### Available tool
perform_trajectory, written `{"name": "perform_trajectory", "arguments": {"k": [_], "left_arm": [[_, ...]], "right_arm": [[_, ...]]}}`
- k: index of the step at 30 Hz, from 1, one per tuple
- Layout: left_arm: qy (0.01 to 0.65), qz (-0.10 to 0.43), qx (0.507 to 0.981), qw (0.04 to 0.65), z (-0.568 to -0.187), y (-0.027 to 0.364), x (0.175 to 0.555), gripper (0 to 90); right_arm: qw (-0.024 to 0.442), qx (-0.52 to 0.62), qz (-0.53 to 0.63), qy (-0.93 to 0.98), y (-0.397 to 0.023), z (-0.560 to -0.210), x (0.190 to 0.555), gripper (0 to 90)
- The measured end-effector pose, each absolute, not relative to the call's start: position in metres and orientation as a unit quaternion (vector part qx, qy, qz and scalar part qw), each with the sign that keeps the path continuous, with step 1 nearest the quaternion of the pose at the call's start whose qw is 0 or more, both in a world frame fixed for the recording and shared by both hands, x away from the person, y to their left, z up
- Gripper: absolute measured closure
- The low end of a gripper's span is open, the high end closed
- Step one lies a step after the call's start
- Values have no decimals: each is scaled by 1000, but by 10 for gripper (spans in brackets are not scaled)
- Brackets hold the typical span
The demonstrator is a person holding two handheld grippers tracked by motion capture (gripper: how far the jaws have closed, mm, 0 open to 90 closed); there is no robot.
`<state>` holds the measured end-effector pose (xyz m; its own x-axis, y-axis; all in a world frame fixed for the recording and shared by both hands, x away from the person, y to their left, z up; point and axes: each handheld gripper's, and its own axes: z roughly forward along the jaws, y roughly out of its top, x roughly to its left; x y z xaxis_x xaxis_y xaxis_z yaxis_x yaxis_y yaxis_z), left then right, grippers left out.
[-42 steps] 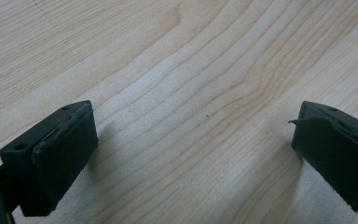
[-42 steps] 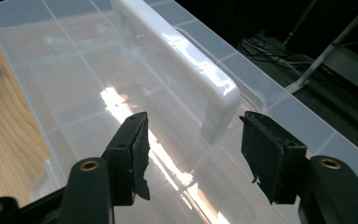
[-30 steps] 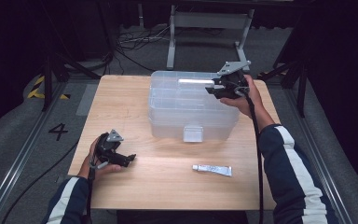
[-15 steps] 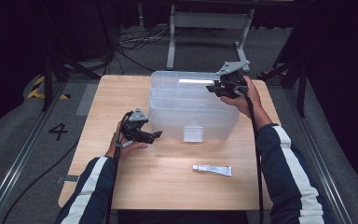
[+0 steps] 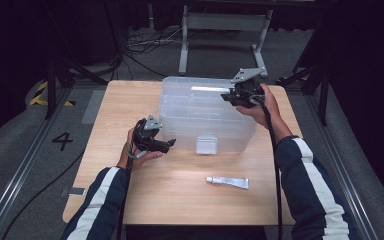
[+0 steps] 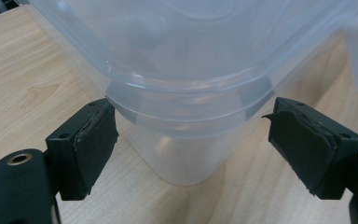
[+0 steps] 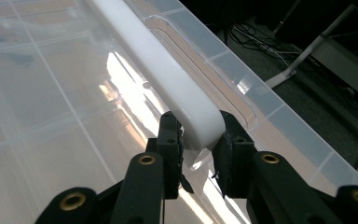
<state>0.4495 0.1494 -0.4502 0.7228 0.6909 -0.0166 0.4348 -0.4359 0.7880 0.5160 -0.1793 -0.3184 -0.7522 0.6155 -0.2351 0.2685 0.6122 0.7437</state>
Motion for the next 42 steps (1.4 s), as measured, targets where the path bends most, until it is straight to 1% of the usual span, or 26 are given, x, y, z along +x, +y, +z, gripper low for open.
{"name": "perform_trajectory", "arguments": {"k": [4,9,13,18,20,26,33,39,42], "left_arm": [[335,164,835,404,-446,149,435,176],[335,158,836,406,-443,149,423,176],[331,154,837,408,-443,150,417,187],[323,150,839,411,-441,153,415,237],[325,146,838,413,-442,154,414,264],[322,152,836,418,-439,161,409,300],[330,163,827,425,-434,171,401,301],[324,174,826,427,-430,174,397,308],[322,173,824,433,-428,174,396,327]], "right_arm": [[238,245,365,866,-181,-319,506,748],[237,244,379,861,-185,-320,493,757],[225,240,375,866,-187,-317,489,758],[208,244,371,872,-189,-313,492,758],[208,244,370,872,-189,-312,493,758],[206,251,374,868,-190,-308,496,754],[209,260,372,866,-190,-304,500,746],[216,261,365,867,-188,-300,500,739],[215,263,362,868,-187,-298,501,737]]}}
